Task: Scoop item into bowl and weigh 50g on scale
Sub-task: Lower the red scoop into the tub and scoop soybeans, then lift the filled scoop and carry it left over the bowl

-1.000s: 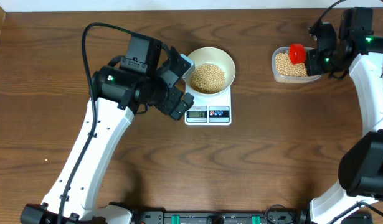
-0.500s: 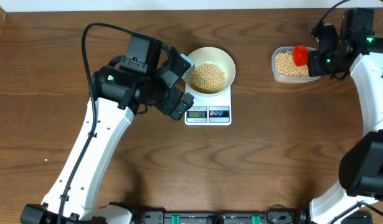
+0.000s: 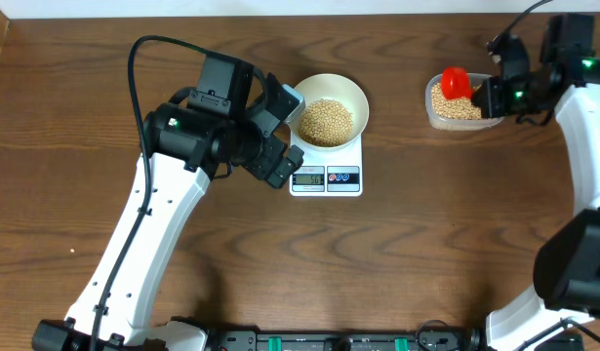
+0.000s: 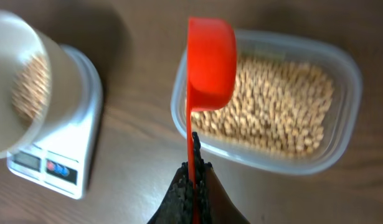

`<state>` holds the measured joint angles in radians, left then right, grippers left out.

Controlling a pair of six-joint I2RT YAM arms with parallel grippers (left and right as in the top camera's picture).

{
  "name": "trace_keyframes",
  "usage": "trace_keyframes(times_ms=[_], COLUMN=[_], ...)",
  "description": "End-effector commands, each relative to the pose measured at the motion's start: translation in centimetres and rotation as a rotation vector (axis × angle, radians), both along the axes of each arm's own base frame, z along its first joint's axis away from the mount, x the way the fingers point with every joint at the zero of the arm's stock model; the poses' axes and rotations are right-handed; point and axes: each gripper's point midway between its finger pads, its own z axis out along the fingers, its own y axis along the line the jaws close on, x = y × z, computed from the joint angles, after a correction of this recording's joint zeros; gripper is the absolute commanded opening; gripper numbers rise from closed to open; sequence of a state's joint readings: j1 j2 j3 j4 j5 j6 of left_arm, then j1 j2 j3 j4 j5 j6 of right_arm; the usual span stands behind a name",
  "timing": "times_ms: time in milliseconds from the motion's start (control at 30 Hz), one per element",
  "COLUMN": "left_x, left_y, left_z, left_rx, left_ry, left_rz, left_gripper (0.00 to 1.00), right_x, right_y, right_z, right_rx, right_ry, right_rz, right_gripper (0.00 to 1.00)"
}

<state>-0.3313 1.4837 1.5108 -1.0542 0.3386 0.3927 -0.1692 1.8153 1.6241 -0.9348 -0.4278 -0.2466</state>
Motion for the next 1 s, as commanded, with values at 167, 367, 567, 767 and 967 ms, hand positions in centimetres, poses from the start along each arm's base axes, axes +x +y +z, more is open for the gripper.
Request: trace_keyframes(times_ms=[167, 367, 567, 767, 967], left_x=[0.2, 0.2, 0.2, 0.2, 0.2], left_y=[-0.3, -0.3, -0.3, -0.3, -0.3], left_z=[0.4, 0.4, 0.4, 0.4, 0.4], left_rx=[-0.010, -0.010, -0.011, -0.011, -0.010], left_ry=[-0.003, -0.003, -0.004, -0.004, -0.003], left_rz=[-0.004, -0.004, -0.004, -0.004, -0.004], left_gripper=[0.98, 0.98, 0.98, 0.98, 0.98], right_x=[3.2, 6.4, 8.9, 10.8, 11.2], right_y=[0.9, 1.5, 1.4, 1.4, 1.4], right_z=[10.4, 15.2, 17.0, 14.8, 12.2], right_rx=[0.256, 0.372, 0.434, 0.438, 0.405], right_ry=[-0.314, -0.495, -0.584, -0.553, -0.499], right_rz=[-0.104, -0.150, -0.235, -0.294, -0.287], right_gripper=[0.01, 0.01, 0.01, 0.01, 0.01])
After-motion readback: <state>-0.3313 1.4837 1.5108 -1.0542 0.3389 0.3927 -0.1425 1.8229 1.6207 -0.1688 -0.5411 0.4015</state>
